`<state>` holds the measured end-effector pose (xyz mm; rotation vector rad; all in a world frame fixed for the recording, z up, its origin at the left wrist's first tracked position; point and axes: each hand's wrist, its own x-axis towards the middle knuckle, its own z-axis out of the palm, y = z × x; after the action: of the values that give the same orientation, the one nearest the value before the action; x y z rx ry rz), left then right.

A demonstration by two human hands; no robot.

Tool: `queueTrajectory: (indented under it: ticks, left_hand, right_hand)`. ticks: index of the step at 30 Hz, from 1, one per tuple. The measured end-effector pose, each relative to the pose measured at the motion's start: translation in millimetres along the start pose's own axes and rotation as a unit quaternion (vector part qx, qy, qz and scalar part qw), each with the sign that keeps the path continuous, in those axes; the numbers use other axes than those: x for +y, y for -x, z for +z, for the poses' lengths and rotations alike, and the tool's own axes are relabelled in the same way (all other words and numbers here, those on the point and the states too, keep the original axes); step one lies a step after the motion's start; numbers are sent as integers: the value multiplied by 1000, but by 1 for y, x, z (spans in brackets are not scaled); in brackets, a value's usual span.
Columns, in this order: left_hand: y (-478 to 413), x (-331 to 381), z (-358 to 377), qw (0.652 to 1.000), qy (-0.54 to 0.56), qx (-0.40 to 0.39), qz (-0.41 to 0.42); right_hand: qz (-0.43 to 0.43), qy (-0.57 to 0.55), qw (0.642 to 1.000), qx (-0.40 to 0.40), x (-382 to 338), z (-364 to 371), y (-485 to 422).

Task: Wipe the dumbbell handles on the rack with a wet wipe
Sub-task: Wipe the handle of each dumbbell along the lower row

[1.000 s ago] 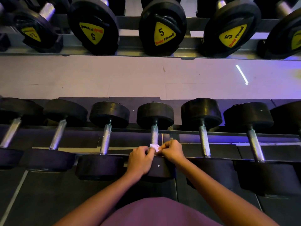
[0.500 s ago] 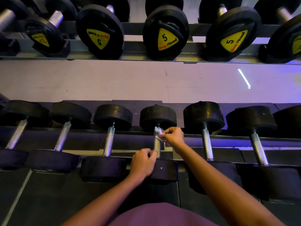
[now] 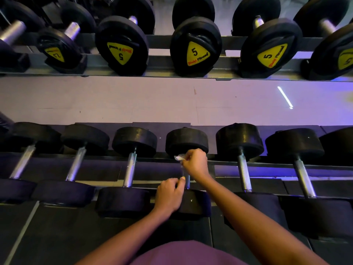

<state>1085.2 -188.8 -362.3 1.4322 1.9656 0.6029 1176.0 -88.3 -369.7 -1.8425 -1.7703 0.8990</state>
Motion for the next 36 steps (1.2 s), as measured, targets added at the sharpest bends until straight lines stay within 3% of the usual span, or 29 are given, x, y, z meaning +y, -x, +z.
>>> queueTrajectory:
  ticks: [11,13,18,26,31,36]
  left_hand:
    - [1,-11,6,997,66,45,23]
    - [1,-9,5,997,63,42,23]
    - [2,-7,4,998,56,38,12]
    - [4,-8,3,999,28,20,28]
    - [1,-10,5,998,27,42,40]
    - [1,-9,4,998,34,42,41]
  right_hand:
    - [2,38,988,-148,21,-6,31]
    - [5,19,990,-141,24,-6,31]
    - [-36,7,999,-20,9,-8,10]
    - [0,-5,998,-64,14,-9,23]
    - [80,-68,988,-116,41,-10,39]
    - [78,-123,989,-36,33,-6,28]
